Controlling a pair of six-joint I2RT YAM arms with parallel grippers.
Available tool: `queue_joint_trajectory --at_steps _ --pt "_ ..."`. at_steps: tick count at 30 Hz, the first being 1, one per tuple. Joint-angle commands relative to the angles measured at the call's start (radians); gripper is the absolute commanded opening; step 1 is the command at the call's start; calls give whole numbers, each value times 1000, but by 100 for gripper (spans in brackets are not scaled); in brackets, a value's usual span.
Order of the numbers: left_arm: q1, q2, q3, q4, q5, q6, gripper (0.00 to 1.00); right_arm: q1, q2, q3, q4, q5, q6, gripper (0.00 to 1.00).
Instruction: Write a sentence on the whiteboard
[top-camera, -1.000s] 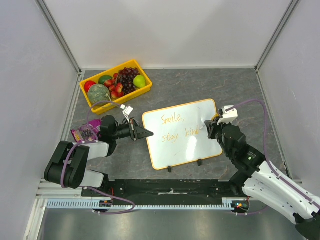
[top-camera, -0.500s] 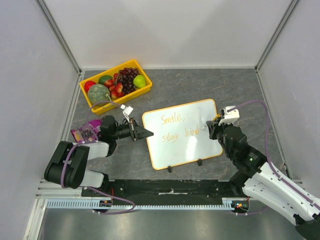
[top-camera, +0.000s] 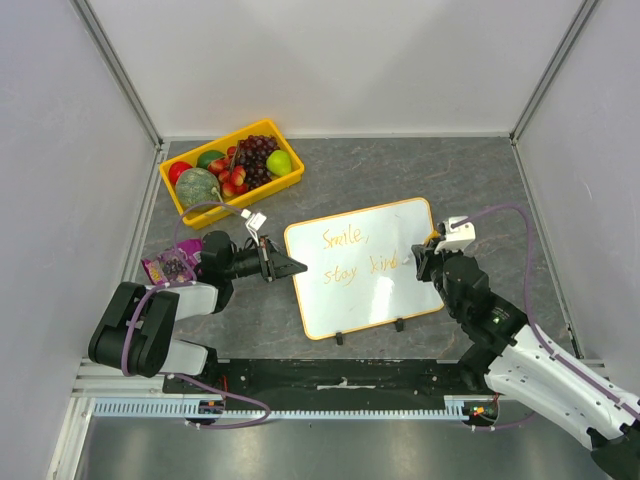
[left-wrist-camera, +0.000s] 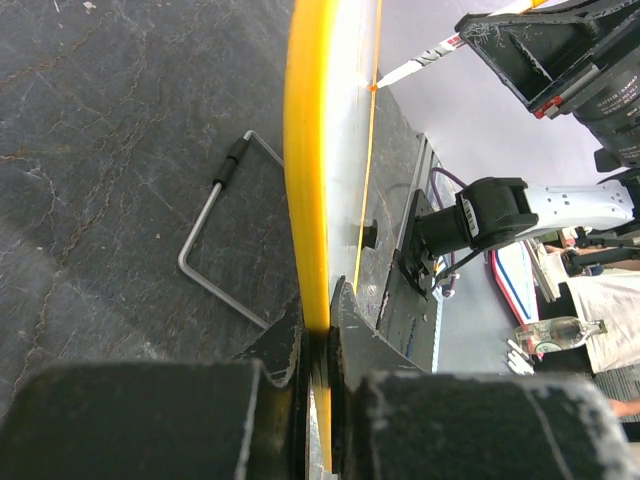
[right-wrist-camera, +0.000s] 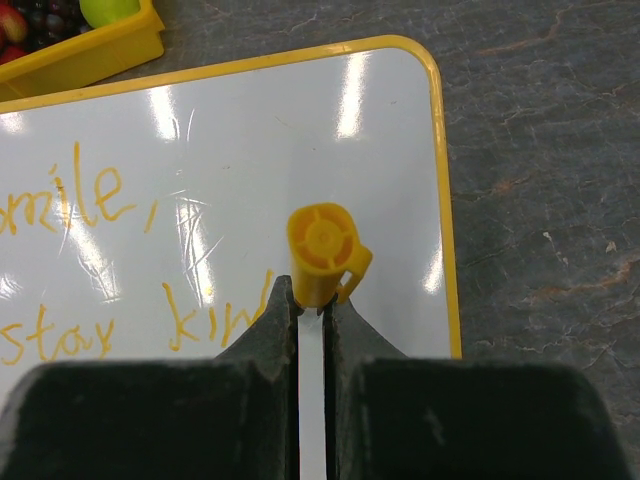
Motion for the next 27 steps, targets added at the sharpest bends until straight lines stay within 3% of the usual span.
queue_joint_trajectory --at_steps 1,27 --pt "-21 19 -13 -61 -15 173 2 -1 -1 -25 21 40 7 0" --pt "-21 13 -16 -62 -20 175 2 -1 -162 96 -8 -58 -12 0"
